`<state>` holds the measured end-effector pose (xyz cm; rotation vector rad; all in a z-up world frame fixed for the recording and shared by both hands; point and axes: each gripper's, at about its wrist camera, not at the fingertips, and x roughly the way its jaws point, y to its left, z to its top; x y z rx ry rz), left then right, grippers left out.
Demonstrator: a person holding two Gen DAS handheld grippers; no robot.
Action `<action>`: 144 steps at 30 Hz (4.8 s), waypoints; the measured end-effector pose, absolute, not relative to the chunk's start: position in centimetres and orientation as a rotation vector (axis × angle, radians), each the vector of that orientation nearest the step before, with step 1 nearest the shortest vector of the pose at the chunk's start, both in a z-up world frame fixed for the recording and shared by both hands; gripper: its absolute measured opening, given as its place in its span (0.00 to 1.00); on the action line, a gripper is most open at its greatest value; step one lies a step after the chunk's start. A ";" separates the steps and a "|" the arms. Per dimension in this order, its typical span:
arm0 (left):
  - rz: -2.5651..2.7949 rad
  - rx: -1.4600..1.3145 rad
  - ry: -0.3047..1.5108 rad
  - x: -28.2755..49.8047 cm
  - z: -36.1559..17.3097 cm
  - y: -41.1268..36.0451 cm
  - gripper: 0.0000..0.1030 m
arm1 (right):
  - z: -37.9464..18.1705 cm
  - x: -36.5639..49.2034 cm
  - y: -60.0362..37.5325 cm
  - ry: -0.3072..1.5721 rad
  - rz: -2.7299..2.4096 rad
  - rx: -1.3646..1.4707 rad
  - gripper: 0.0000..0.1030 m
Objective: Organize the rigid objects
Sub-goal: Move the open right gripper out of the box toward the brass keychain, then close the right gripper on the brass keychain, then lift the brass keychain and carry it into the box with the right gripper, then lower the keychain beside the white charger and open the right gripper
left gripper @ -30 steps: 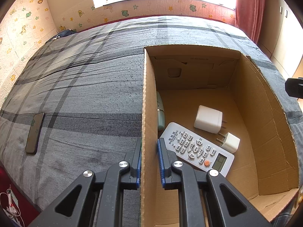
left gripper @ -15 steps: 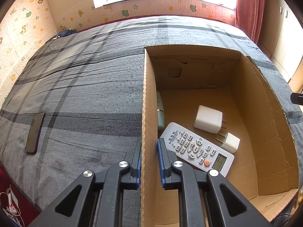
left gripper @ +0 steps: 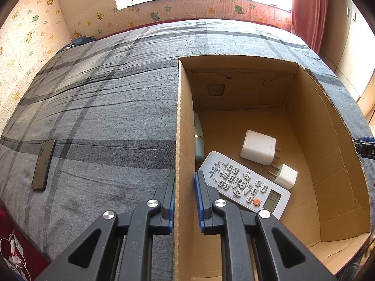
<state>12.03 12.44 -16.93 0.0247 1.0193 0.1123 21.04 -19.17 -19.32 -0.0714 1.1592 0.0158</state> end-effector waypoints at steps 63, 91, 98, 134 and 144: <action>0.112 0.023 1.020 12.0 -16.9 12.4 0.15 | -14.4 20.8 -18.3 1.116 0.043 -0.076 0.25; 0.112 0.020 1.021 12.0 -17.0 12.5 0.15 | -4.5 19.1 -6.1 0.957 0.308 -0.162 0.25; 0.112 0.020 1.020 12.0 -17.0 12.4 0.15 | -6.1 18.8 -2.5 0.985 0.372 -0.198 0.25; 0.109 0.018 1.021 12.0 -16.9 12.3 0.15 | -20.4 20.2 3.0 1.283 0.376 -0.305 0.25; 0.109 0.018 1.020 12.1 -16.8 12.4 0.15 | -20.7 20.6 3.0 1.298 0.368 -0.297 0.26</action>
